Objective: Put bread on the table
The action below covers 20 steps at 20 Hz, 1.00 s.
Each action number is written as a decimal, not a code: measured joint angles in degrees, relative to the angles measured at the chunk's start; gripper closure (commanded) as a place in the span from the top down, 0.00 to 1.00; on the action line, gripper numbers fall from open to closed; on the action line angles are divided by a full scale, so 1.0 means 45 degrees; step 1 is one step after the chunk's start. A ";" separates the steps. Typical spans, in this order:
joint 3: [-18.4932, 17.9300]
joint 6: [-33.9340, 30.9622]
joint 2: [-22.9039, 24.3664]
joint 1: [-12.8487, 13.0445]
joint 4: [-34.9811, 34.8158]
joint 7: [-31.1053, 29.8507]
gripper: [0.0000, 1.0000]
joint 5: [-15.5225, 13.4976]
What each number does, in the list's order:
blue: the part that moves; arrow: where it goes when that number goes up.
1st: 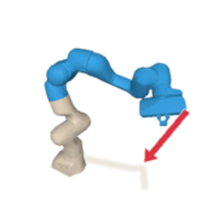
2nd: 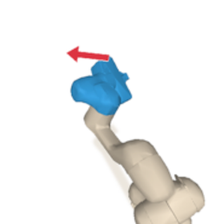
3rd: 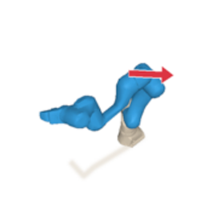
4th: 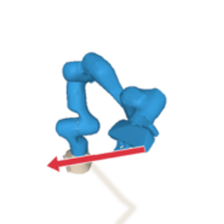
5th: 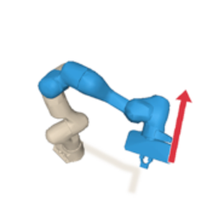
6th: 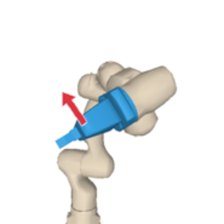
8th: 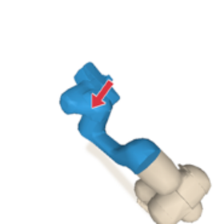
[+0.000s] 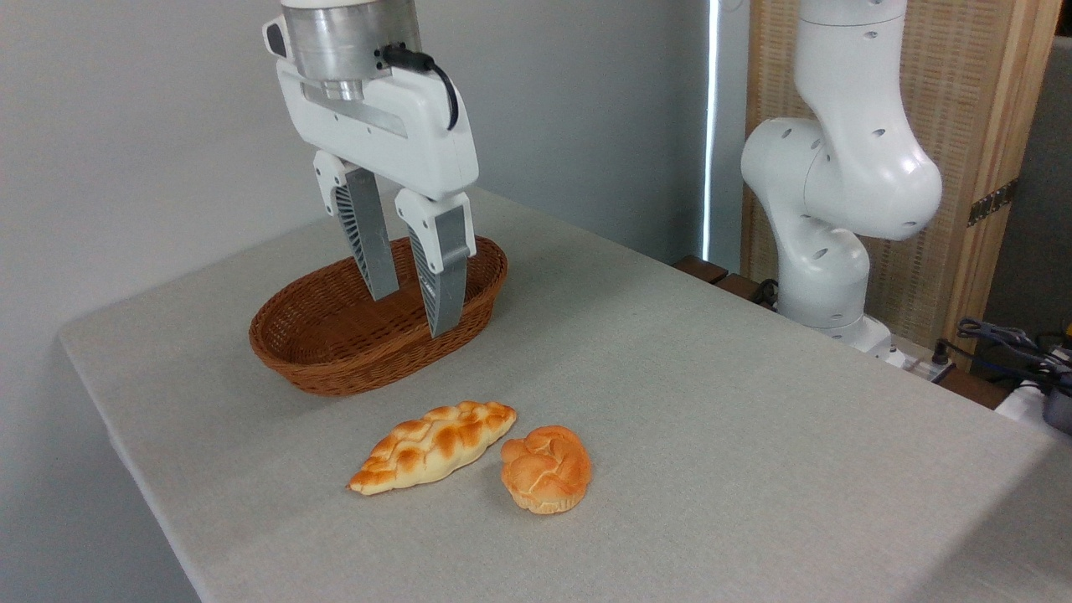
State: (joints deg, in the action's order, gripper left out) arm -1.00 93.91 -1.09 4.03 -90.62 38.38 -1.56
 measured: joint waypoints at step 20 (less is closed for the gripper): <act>0.0000 -0.0103 -0.0196 0.0000 0.0198 0.0008 1.00 0.0000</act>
State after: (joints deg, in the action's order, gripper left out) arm -1.00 93.45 -1.97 4.03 -89.73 38.42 -1.56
